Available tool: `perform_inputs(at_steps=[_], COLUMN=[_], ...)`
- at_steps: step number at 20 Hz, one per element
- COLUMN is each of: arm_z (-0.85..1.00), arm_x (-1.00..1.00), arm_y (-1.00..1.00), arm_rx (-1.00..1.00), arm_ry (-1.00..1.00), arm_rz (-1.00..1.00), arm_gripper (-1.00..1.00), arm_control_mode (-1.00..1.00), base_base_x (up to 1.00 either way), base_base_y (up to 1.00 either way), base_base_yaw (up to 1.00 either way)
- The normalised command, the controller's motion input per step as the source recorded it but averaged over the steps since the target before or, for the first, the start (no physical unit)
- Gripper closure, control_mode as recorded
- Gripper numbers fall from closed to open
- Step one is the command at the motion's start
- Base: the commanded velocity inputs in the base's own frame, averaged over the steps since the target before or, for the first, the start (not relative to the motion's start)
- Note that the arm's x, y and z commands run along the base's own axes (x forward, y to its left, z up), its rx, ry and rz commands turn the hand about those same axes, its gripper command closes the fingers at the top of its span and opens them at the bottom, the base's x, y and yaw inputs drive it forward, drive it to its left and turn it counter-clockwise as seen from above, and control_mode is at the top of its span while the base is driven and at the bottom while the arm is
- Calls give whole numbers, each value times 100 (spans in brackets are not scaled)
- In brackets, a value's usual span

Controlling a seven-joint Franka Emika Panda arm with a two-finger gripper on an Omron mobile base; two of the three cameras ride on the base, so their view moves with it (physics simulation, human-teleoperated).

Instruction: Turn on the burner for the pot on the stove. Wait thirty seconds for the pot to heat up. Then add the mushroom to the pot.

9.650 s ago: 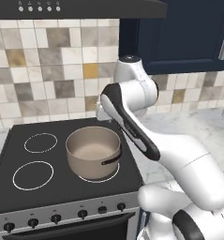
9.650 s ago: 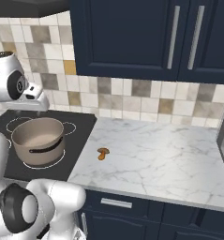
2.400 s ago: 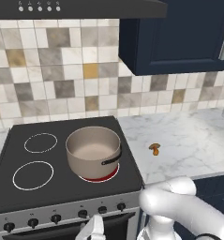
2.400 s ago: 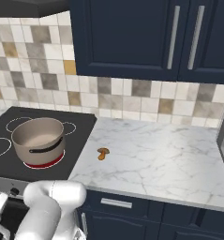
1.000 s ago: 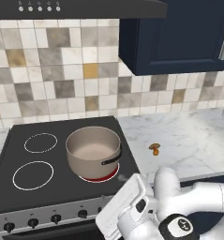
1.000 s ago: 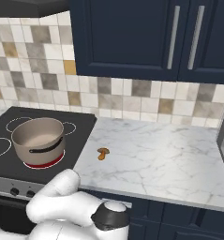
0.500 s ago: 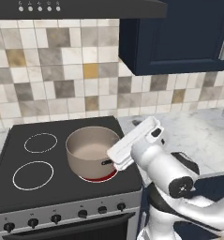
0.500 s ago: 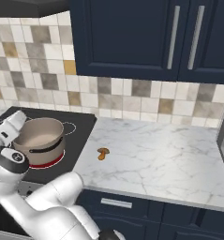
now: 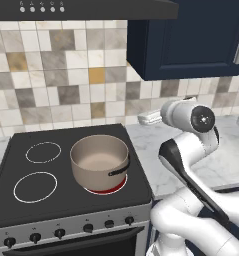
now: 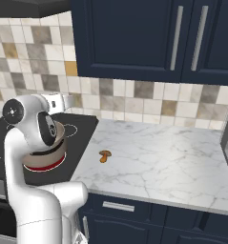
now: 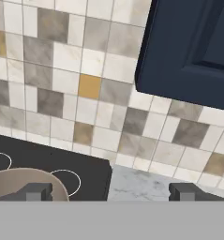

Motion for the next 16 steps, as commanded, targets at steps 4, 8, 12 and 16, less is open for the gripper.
perform_inputs(at_steps=[4,8,12,16], arm_z=[-9,-31,-92,-100], arm_x=[53,30,1,1], arm_y=[-82,-77,-53,-22], arm_rx=[24,27,18,11], arm_ry=[73,84,74,56], arm_rz=[-37,-31,-25,-17], arm_gripper=[-100,-100,-100,-100], arm_control_mode=[-100,-100,-100,-100], base_base_x=[0,0,0,0], base_base_y=[0,0,0,0], base_base_yaw=[0,0,0,0])
